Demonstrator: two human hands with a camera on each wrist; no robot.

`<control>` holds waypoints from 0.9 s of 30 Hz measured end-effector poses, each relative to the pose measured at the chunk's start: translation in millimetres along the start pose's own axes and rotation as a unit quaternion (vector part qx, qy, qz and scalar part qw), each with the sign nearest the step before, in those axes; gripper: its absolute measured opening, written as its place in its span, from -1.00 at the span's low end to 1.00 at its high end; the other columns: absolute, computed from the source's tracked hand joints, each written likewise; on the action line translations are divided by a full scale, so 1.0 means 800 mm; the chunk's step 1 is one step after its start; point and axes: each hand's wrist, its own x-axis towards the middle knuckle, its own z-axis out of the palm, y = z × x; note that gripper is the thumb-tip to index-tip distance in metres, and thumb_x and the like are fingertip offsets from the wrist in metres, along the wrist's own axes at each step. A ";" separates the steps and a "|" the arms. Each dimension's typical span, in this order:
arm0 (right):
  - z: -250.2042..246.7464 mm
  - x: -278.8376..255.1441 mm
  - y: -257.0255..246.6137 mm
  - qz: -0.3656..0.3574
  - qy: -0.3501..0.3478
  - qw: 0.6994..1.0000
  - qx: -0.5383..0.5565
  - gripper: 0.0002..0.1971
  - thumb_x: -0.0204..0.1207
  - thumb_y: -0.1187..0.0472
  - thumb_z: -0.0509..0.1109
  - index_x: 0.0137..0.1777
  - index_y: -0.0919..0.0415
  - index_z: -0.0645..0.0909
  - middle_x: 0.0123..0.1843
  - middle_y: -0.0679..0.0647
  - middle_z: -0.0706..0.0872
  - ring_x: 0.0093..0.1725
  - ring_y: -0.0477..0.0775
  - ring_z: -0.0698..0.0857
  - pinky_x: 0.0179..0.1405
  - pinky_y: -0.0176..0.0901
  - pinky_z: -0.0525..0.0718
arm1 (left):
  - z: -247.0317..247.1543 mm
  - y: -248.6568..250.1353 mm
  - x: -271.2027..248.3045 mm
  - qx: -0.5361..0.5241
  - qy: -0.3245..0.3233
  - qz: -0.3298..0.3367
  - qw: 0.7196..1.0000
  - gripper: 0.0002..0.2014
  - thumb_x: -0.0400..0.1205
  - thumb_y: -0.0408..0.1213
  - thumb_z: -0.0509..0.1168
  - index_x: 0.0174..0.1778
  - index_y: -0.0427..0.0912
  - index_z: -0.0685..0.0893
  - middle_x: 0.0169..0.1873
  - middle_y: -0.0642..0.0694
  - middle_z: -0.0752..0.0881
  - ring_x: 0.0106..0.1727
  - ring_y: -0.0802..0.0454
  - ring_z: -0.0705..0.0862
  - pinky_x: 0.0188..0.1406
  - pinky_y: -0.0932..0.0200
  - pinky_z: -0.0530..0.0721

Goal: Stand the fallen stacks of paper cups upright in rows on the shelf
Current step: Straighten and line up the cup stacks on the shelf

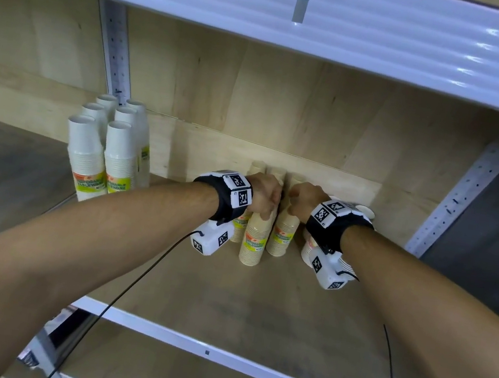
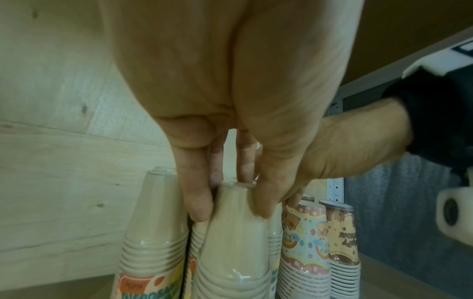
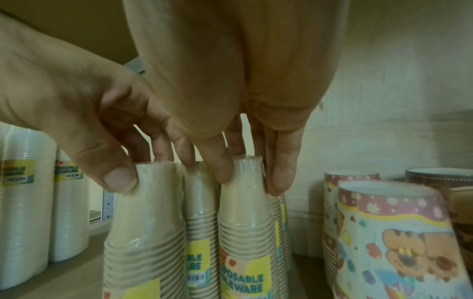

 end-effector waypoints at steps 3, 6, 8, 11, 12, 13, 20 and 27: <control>-0.004 0.000 0.002 0.002 0.009 1.000 0.004 -0.90 0.57 0.24 0.37 0.00 0.26 0.66 -0.02 0.12 0.60 -0.08 0.07 0.57 -0.47 -0.27 0.36 | -0.005 0.001 -0.006 0.001 0.005 0.003 1.000 -0.51 0.52 -0.30 0.50 0.39 -0.15 0.61 0.25 -0.10 0.66 0.17 -0.05 0.63 -0.08 0.20 0.51; -0.015 0.000 0.001 0.015 0.016 1.000 0.016 -0.91 0.49 0.18 0.42 -0.13 0.21 0.63 -0.03 0.12 0.65 -0.12 0.08 0.61 -0.49 -0.28 0.38 | -0.018 -0.003 -0.014 -0.002 0.019 -0.001 1.000 -0.52 0.50 -0.19 0.53 0.34 -0.06 0.61 0.26 -0.06 0.61 0.08 -0.01 0.58 -0.08 0.20 0.53; -0.027 -0.001 -0.005 0.028 0.028 0.999 0.003 -0.80 0.45 0.20 0.43 0.01 0.29 0.68 0.02 0.14 0.71 -0.14 0.09 0.63 -0.49 -0.32 0.41 | -0.033 -0.007 -0.023 0.000 0.033 -0.006 0.999 -0.52 0.47 -0.17 0.54 0.31 -0.04 0.63 0.22 -0.04 0.63 0.07 0.01 0.59 -0.07 0.20 0.55; -0.051 -0.003 -0.024 0.020 0.050 0.999 0.004 -0.70 0.43 0.17 0.40 0.12 0.29 0.66 0.13 0.18 0.71 -0.06 0.16 0.68 -0.33 -0.27 0.55 | -0.066 -0.016 -0.040 0.001 0.058 -0.016 0.998 -0.56 0.47 -0.23 0.54 0.27 -0.04 0.66 0.13 -0.04 0.63 0.04 0.01 0.60 -0.08 0.19 0.55; -0.060 -0.004 -0.032 0.014 0.056 0.998 0.005 -0.66 0.45 0.15 0.40 0.19 0.28 0.64 0.19 0.17 0.68 0.05 0.19 0.69 -0.18 -0.21 0.62 | -0.079 -0.020 -0.047 0.002 0.067 -0.022 0.998 -0.56 0.48 -0.22 0.53 0.28 -0.03 0.65 0.09 -0.02 0.60 0.05 0.00 0.59 -0.06 0.19 0.55; -0.067 -0.004 -0.043 0.006 0.060 0.998 0.006 -0.61 0.47 0.13 0.41 0.26 0.28 0.62 0.24 0.17 0.65 0.13 0.20 0.68 -0.03 -0.15 0.64 | -0.092 -0.024 -0.054 0.006 0.078 -0.029 0.997 -0.56 0.49 -0.20 0.53 0.30 -0.02 0.64 0.07 0.01 0.56 0.06 0.00 0.57 -0.03 0.19 0.54; -0.090 -0.008 -0.138 -0.067 0.105 0.992 0.031 -0.60 0.44 0.10 0.43 0.24 0.25 0.64 0.23 0.16 0.67 0.15 0.21 0.69 0.16 -0.02 0.70 | -0.176 -0.081 -0.113 0.030 0.156 -0.094 0.983 -0.60 0.50 -0.14 0.52 0.26 0.04 0.66 0.14 0.04 0.51 0.09 0.03 0.52 -0.01 0.18 0.49; -0.092 -0.013 -0.244 -0.158 0.104 0.979 0.080 -0.72 0.47 0.09 0.42 0.11 0.19 0.70 0.09 0.14 0.74 0.01 0.18 0.73 0.03 -0.04 0.74 | -0.214 -0.154 -0.181 0.062 0.191 -0.160 0.966 -0.60 0.53 -0.10 0.50 0.28 0.01 0.68 0.34 -0.01 0.46 0.30 -0.04 0.54 0.03 0.18 0.46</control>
